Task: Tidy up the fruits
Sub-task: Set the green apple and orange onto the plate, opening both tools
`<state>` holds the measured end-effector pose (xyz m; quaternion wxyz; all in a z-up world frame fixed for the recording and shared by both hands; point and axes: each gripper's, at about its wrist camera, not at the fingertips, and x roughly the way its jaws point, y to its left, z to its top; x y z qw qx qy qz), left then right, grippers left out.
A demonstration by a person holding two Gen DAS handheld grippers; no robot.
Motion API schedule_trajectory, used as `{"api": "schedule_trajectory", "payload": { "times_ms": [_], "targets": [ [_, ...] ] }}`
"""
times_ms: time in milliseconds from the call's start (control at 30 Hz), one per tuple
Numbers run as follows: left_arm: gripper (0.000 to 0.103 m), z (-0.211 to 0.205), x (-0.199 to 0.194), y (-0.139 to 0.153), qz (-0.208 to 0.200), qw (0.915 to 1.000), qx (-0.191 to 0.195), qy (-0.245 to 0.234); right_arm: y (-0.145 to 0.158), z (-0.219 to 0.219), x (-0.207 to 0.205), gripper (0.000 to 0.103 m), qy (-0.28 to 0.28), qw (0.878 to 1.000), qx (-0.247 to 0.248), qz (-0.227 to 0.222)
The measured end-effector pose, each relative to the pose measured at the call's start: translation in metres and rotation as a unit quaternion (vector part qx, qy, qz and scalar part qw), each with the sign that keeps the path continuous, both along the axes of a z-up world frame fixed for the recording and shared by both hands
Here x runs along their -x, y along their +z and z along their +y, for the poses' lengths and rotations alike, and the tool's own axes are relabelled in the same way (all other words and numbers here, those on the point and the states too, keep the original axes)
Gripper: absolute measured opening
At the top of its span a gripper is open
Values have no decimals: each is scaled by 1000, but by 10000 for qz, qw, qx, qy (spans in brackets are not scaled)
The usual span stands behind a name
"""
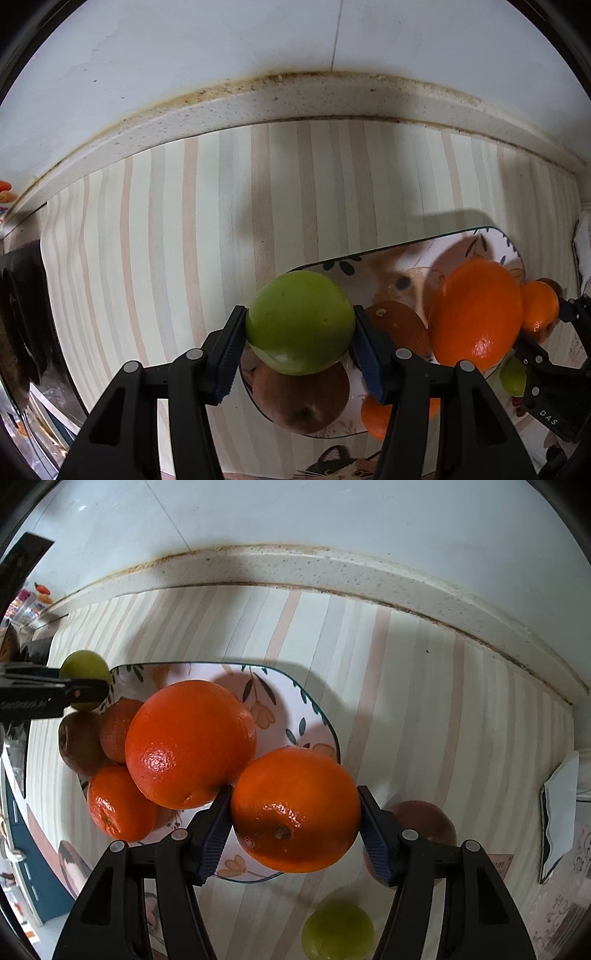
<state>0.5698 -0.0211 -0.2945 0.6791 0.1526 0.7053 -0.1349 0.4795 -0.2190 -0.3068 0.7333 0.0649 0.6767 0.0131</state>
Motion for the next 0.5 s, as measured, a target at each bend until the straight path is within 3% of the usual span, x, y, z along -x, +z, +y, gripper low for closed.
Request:
{"api": "schedule_trajectory", "payload": {
  "times_ms": [267, 367, 500],
  "targets": [
    [54, -8, 4, -7, 7, 9997, -172, -162, -6, 5, 2, 68, 40, 10000, 3, -15],
    [55, -10, 4, -7, 7, 9999, -136, -98, -10, 6, 1, 79, 55, 10000, 47, 66],
    [74, -8, 4, 2, -21, 10000, -7, 3, -13, 4, 4, 83, -55, 9999, -64, 114]
  ]
}}
